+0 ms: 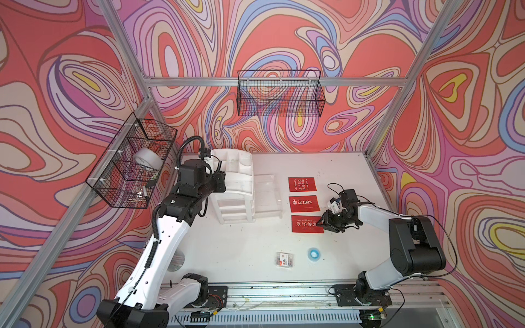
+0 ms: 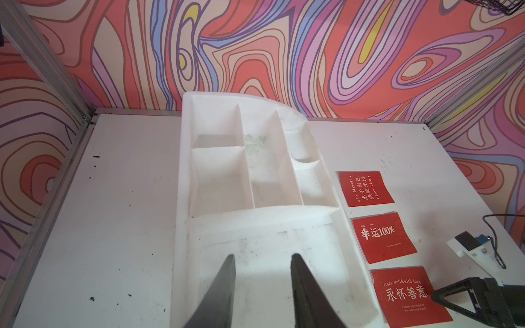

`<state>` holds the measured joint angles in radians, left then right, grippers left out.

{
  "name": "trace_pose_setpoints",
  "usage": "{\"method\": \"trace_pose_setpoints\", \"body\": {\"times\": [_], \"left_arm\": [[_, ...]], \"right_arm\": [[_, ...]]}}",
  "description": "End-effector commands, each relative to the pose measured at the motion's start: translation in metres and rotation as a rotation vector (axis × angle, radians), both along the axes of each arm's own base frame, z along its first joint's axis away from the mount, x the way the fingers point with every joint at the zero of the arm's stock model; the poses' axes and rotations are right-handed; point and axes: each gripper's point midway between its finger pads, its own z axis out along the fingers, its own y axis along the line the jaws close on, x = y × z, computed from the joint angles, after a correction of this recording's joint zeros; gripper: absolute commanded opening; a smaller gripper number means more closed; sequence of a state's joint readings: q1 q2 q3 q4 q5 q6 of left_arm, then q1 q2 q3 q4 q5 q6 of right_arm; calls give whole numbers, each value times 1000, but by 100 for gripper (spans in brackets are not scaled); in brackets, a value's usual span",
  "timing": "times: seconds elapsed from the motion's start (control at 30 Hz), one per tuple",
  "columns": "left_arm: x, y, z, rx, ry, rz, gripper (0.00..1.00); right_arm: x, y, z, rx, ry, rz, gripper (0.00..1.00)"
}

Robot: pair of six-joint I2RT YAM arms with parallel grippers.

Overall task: Take the postcards out of the drawer
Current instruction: Place the postcard at the center of the board, then close the drawer in the storage box.

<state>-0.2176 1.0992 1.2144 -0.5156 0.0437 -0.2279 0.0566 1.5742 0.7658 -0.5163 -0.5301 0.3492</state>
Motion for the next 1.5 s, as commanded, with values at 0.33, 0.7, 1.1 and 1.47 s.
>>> {"method": "trace_pose_setpoints", "body": {"times": [0.33, 0.7, 1.1, 1.47], "left_arm": [[-3, 15, 0, 45, 42, 47, 35], [2, 34, -12, 59, 129, 88, 34], [6, 36, -31, 54, 241, 103, 30], [2, 43, -27, 69, 227, 140, 32]], "right_arm": [[19, -22, 12, -135, -65, -42, 45], [48, -13, 67, -71, -228, -47, 38], [84, 8, 99, 65, -336, -39, 23], [103, 38, 89, 106, -334, 18, 22]]}}
